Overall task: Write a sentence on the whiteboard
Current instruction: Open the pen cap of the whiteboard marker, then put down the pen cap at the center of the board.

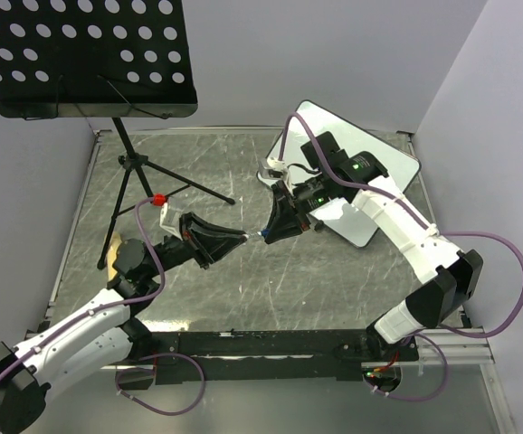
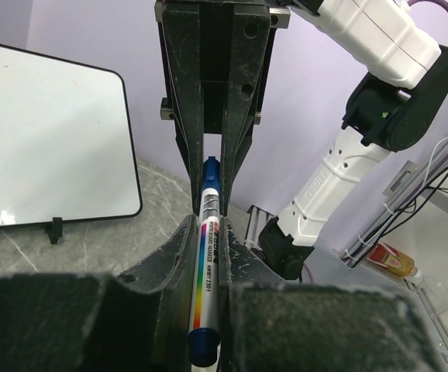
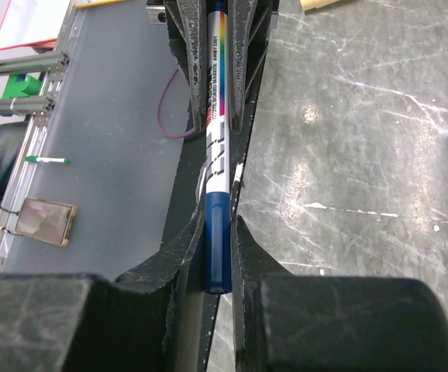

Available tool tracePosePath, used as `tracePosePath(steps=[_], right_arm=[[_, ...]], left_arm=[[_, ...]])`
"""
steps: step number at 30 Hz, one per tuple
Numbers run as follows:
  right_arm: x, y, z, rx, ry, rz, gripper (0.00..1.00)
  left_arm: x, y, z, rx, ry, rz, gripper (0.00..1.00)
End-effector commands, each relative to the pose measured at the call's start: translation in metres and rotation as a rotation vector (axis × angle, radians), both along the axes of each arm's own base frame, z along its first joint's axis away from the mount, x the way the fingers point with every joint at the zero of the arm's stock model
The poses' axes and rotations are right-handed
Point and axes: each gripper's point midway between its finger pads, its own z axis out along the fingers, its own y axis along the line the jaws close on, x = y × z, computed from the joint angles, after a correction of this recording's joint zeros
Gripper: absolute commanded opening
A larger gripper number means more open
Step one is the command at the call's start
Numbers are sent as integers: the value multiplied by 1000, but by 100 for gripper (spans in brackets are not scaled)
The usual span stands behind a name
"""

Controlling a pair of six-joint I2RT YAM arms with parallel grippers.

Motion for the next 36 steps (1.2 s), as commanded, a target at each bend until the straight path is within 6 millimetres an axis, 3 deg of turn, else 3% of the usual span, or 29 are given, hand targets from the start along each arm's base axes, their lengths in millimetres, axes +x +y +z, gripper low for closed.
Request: tracePosePath(steps=[1, 7, 11, 14, 15, 22, 26, 29, 30, 31, 32, 36], right_arm=[[-6, 16, 3, 62, -15, 68, 0], [-8, 17, 7, 75, -6, 80, 0], [0, 15, 3, 53, -18, 57, 0], [6, 6, 0, 63, -9, 28, 0], [8, 3, -2, 63, -14, 20, 0], [11, -16, -17, 41, -38, -27, 0], [10, -25, -26, 47, -36, -10, 0], [21, -31, -54, -32, -77, -37, 0], [24, -34, -77, -91, -64, -61, 0], [39, -32, -91, -106, -110, -90, 1], [46, -42, -122, -223, -106, -148, 4], [81, -54, -176, -412, -107, -339, 16]], left_arm=[[-2, 2, 20, -54, -51, 8, 1], [-3, 1, 14, -47, -37, 1, 1], [0, 5, 17, -54, -36, 34, 1], [2, 18, 27, -46, -76, 95, 1], [6, 21, 20, -16, -63, 119, 1], [6, 53, 24, 40, -83, 220, 1], [4, 59, 19, 75, -87, 233, 1], [5, 59, 14, 100, -80, 239, 1], [7, 60, 15, 104, -77, 248, 1], [10, 60, 10, 118, -62, 257, 1], [14, 62, 9, 120, -52, 283, 1], [33, 69, -3, 111, 30, 371, 1]])
